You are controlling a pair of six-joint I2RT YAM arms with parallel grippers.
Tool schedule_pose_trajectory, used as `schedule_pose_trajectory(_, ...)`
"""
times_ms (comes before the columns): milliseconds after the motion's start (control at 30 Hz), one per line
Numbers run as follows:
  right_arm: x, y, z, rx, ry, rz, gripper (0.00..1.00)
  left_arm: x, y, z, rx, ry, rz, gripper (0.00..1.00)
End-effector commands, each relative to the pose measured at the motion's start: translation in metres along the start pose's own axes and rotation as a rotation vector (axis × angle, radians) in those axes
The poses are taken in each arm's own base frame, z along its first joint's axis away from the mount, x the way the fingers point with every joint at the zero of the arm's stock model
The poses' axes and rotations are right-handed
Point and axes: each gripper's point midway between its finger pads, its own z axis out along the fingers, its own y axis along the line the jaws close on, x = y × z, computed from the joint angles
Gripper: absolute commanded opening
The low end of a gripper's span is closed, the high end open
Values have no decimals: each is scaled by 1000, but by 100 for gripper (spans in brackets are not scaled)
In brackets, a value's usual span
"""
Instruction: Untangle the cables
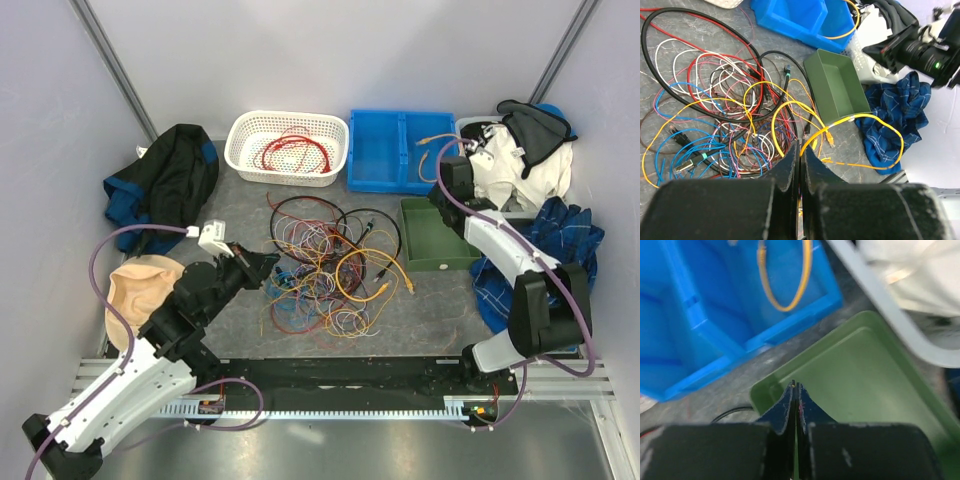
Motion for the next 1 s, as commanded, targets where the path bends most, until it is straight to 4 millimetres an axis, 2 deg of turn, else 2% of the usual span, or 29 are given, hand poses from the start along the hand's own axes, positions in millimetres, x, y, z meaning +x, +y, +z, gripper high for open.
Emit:
schedule_pose_trajectory(0, 0, 39, -39, -312, -53, 106, 0, -32, -31, 4, 67, -66, 39, 2)
schedule_pose_trajectory(33, 3, 46, -51, -378, -59, 114, 9, -51, -46, 1, 84, -95, 60, 2)
schedule_pose_trajectory(100, 10, 72, -95, -604, -61, 116, 32, -62, -54, 10, 61, -88, 121, 2)
schedule_pose_trajectory(133, 12, 81, -111, -683, -60, 105, 53, -70, -60, 13, 61, -95, 140, 2)
schedule_pose_trajectory(167, 12, 91, -135, -780, -57, 90, 60, -91, -78, 9, 85, -129, 159, 2)
schedule_pose_trajectory(200, 21, 102, -155, -857, -29, 58, 64, -93, -81, 17, 74, -119, 171, 2)
schedule_pose_trajectory(233, 24, 107, -170, -912, -21, 41, 71, -109, -98, 15, 104, -148, 172, 2)
schedule_pose_trajectory(267, 25, 111, -189, -971, -16, 26, 72, -117, -107, 16, 125, -160, 189, 2)
schedule_pose_trajectory(300, 34, 118, -208, -1034, 6, -5, 73, -121, -114, 20, 135, -158, 198, 2)
schedule_pose_trajectory(333, 37, 120, -221, -1072, 12, -19, 75, -129, -130, 23, 168, -154, 206, 2)
schedule_pose_trajectory(400, 37, 121, -251, -1156, -3, -34, 77, -134, -144, 29, 200, -136, 229, 2)
schedule_pose_trajectory(433, 31, 120, -265, -1195, -32, -41, 79, -138, -159, 34, 232, -122, 235, 2)
schedule_pose_trajectory(500, 29, 121, -284, -1249, -51, -74, 84, -141, -170, 36, 261, -105, 244, 2)
schedule_pose_trajectory(533, 28, 119, -287, -1250, -64, -108, 88, -144, -178, 41, 277, -98, 246, 2)
schedule_pose_trajectory(567, 23, 120, -294, -1261, -78, -118, 89, -146, -181, 42, 278, -99, 244, 2)
schedule_pose_trajectory(733, 27, 118, -306, -1299, -74, -165, 94, -156, -203, 45, 337, -93, 242, 2)
schedule_pose_trajectory(800, 32, 114, -299, -1274, -76, -166, 94, -158, -208, 48, 347, -92, 244, 2)
schedule_pose_trajectory(867, 28, 108, -291, -1225, -114, -152, 95, -165, -220, 42, 381, -102, 250, 2)
schedule_pose_trajectory(967, 12, 103, -295, -1213, -186, -125, 95, -168, -228, 39, 410, -98, 250, 2)
